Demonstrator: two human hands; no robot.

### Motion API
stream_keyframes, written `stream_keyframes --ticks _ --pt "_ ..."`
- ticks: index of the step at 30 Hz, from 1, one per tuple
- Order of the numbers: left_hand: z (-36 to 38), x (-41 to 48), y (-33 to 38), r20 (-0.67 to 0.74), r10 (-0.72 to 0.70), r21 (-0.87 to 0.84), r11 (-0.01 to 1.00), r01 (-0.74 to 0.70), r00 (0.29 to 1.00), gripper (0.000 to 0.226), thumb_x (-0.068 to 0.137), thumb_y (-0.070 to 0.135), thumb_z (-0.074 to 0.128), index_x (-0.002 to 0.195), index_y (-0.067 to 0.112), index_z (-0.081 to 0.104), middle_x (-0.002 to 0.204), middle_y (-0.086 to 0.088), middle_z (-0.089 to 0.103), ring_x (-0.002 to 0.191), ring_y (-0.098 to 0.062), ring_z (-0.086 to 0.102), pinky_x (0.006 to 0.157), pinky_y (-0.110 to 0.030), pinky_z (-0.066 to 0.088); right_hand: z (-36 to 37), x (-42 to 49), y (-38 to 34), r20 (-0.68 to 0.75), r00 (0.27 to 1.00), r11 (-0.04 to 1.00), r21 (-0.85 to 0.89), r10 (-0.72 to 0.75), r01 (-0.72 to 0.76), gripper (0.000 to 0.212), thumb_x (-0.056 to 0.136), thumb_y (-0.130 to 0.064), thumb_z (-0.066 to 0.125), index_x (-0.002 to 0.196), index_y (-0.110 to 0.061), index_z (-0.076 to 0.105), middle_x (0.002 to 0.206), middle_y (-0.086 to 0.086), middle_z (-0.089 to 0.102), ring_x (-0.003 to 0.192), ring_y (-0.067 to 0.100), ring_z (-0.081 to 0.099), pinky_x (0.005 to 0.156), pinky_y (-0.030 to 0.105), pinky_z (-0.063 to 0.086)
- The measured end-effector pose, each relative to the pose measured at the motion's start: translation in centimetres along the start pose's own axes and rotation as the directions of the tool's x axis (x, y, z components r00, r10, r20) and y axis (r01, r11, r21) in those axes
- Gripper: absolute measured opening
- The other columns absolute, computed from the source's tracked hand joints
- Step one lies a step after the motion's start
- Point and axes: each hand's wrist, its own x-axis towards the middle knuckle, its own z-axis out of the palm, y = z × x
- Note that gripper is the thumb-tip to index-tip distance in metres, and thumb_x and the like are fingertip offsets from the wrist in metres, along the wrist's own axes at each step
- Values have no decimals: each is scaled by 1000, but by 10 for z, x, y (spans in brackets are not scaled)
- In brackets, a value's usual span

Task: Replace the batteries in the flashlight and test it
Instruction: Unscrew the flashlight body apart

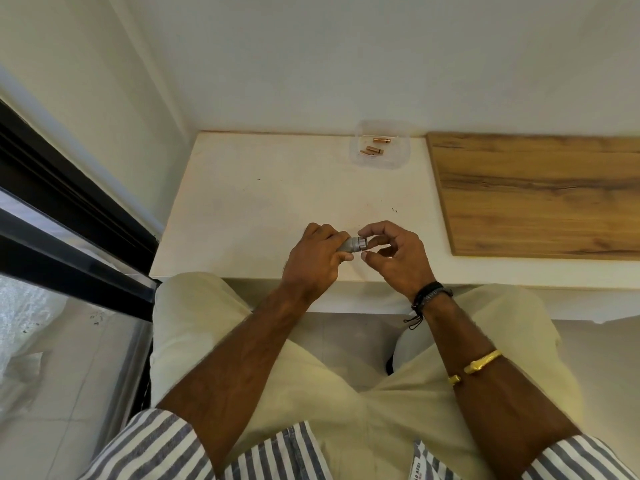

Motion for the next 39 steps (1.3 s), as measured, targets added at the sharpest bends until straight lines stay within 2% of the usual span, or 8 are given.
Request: stream_keyframes --ticks 5,9,16,21,26,33,37,39 --pt "1 0 -1 -5 11 -1 1000 -11 1000 27 95 28 61 119 14 64 109 -4 65 102 -21 48 78 -34 49 4 0 -1 -38 987 988 26 156 -155 26 93 -44 67 112 -26 67 98 -5 74 76 9 72 66 25 58" --pt "3 0 -3 5 17 -2 1000 -17 1000 26 95 29 60 117 16 63 106 -1 63 99 -19 46 76 -35 50 3 0 5 -37 997 997 14 73 -73 19 94 -28 71 107 -14 74 86 0 74 72 13 71 59 22 58" --pt "2 1 -3 16 0 -3 1000 0 1000 30 96 27 59 122 14 63 112 -4 63 104 -21 47 80 -29 42 -1 2 7 19 999 998 39 -45 44 35 82 -6 80 108 -27 70 104 -5 73 94 13 70 84 33 62" --pt "2 1 -2 -17 8 -38 999 -8 1000 26 95 27 59 118 15 65 106 -3 64 102 -21 48 75 -36 51 2 1 1 22 994 989 101 108 -110 40 85 -43 76 121 -28 65 108 -2 73 78 10 73 64 24 62" --pt "4 1 -3 -18 20 -33 999 -20 1000 27 95 29 60 116 13 65 105 -3 65 99 -22 48 75 -36 50 2 2 6 -39 999 998 59 39 -36 16 90 -24 75 106 -23 74 86 -6 74 71 6 68 63 20 58" --pt "2 2 -3 -2 14 -51 999 -14 1000 29 96 26 59 120 11 64 108 -6 65 100 -23 48 79 -34 45 -1 2 5 -19 996 995 45 -93 93 31 82 1 78 105 -20 75 105 -2 74 97 11 70 85 35 61" --pt "2 2 -3 -3 13 -48 999 -13 1000 28 96 23 57 121 12 63 109 -5 64 101 -22 49 79 -35 49 -1 1 -1 15 999 996 81 29 -30 47 81 -29 84 125 -31 66 122 -9 68 100 8 69 80 27 62" --pt "2 2 -2 -6 10 -53 999 -10 1000 26 96 25 57 119 13 64 108 -4 65 101 -22 49 78 -35 50 1 1 0 -20 997 997 36 69 -68 38 86 -43 76 121 -33 68 111 -11 71 92 10 70 76 33 63"
